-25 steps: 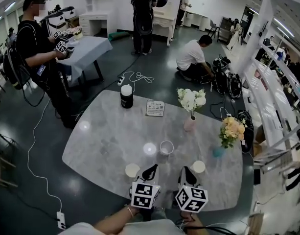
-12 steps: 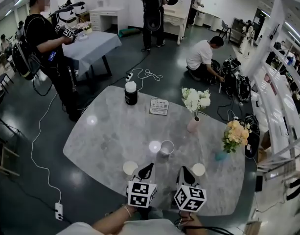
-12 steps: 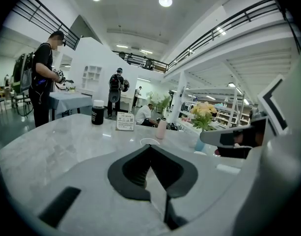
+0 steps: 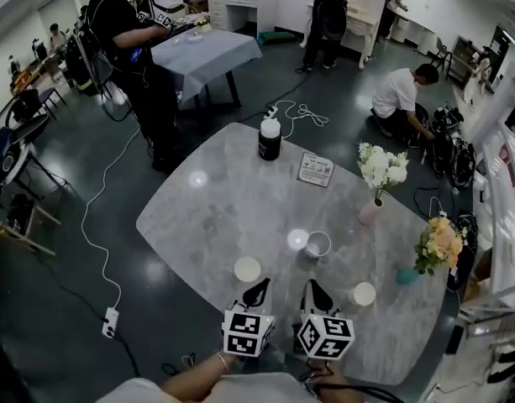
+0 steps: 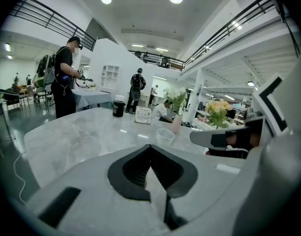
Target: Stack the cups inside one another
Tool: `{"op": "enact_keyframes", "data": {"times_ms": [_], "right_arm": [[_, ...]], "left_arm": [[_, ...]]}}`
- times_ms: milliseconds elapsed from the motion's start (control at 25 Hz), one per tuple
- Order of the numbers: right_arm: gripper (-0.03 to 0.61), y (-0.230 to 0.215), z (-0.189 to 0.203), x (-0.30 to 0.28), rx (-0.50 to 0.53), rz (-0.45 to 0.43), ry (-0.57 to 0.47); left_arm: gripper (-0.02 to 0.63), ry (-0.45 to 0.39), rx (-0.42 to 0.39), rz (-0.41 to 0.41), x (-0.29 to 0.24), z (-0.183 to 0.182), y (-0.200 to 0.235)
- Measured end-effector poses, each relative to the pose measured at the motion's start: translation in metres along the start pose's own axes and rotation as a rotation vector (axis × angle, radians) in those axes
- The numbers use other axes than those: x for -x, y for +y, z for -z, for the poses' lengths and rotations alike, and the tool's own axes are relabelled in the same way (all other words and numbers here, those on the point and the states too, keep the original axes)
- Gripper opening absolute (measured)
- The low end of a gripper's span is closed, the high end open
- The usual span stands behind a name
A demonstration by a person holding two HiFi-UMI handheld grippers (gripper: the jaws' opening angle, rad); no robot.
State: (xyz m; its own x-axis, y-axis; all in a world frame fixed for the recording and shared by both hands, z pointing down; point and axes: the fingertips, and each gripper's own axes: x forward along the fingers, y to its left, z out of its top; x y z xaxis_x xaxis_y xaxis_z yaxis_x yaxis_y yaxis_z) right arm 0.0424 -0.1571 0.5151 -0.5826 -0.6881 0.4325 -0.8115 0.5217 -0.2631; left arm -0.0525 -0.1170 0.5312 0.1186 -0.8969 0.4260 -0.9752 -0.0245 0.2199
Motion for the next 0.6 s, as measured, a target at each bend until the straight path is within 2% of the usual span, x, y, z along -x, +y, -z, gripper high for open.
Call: {"op": "enact_keyframes", "data": {"times_ms": [400, 600], "right_arm": [[0.006, 0.067, 0.044, -0.034, 0.090, -0.245, 0.125], [0.006, 0.092, 0.063, -0.043, 0.143, -0.315, 0.160]], "left_arm": [[0.002, 0.001, 0.125, -0.304, 0.061, 0.042, 0.080], [0.003, -0.006, 0.168, -0.394, 0.083, 0.060, 0.102]]}}
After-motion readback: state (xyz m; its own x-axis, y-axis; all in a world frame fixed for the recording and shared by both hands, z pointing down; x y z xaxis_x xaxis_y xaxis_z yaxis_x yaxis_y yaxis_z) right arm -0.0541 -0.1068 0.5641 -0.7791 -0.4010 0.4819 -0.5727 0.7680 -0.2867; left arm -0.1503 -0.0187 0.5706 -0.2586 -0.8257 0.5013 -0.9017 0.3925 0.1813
